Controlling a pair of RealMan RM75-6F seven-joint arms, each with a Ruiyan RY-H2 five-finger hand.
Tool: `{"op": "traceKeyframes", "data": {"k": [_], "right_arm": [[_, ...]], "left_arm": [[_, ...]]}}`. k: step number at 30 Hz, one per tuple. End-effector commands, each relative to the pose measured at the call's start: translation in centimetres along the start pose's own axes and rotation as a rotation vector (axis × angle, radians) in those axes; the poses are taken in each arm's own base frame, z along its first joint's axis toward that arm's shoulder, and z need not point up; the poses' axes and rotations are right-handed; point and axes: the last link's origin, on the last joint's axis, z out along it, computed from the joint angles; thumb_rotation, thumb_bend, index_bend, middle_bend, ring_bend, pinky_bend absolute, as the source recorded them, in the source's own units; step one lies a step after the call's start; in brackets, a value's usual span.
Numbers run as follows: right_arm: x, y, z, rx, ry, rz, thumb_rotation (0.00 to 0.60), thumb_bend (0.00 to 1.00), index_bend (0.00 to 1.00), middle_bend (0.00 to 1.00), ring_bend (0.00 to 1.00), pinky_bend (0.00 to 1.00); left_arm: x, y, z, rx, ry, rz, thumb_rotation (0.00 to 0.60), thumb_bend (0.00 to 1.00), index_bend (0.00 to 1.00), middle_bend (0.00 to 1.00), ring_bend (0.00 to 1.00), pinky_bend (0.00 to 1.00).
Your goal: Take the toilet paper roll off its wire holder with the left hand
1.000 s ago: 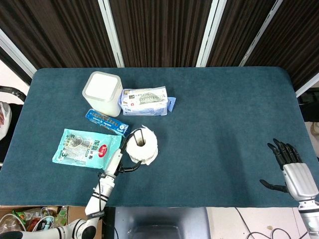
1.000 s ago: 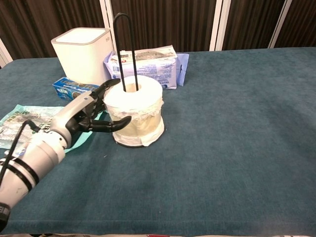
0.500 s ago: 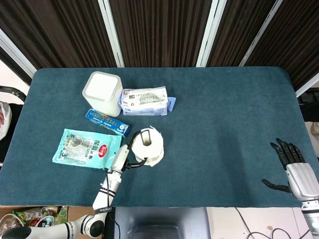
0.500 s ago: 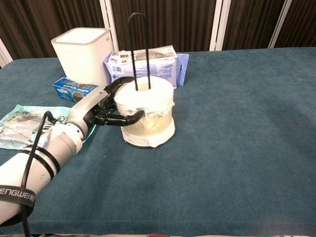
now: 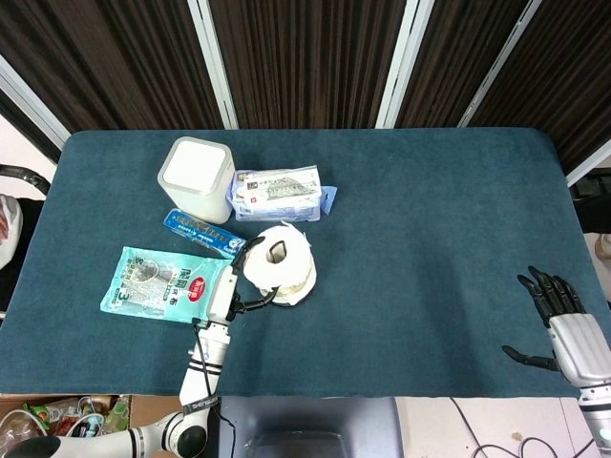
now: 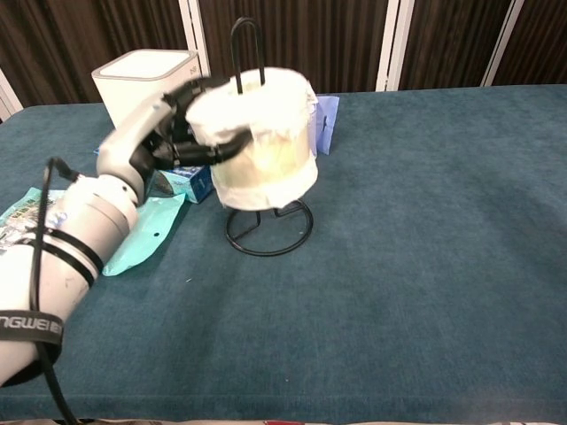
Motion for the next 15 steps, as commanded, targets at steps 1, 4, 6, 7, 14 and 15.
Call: {"op": "traceKeyframes", "data": {"k": [1,4,6,7,14,15], "right_arm": [[0.0,0.0,0.0,-0.002,-0.002,-0.002,0.6,0.07,0.0,0.0,0.0,0.0],[0.0,0.1,0.0,-0.001,-0.008,-0.007,0.6,0.07,0.0,0.0,0.0,0.0],[0.0,0.0,-0.1,0.0,-0.01,-0.009,0.6,0.07,0.0,0.0,0.0,0.0],[0.0,0.0,-0.1,0.001,-0.01,-0.011,0.6,0.07,0.0,0.0,0.0,0.0],[0.1,-0.1,-0.4,0.009,0.0,-0.009,0.6,0.07,0.0,0.0,0.0,0.0],[0.1,-0.2,-0.5,0.01,-0.001,-0.01,0.6,0.07,0.0,0.0,0.0,0.0]], "left_arm": [[2.1,4.1,0.3,-0.134,0.063,-0.014,0.6,0.72,0.85,0.84,0.87,0.93],[4.1,7.7,0.3,-0.222,0.116,-0.022,0.6,0.72,0.85,0.84,0.87,0.93],[5.5,9.9,0.4,-0.275,0.148,0.012,0.6,0.71,0.85,0.84,0.87,0.93],[6.2,10.7,0.4,-0.292,0.162,0.03,0.6,0.71,0.85,0.84,0.87,0.93],[11.2,13.4,0.6,-0.338,0.258,0.124,0.6,0.7,0.85,0.84,0.87,0.93],[12.0,13.2,0.4,-0.332,0.269,0.13,0.6,0.7,0.85,0.84,0.87,0.93]]}}
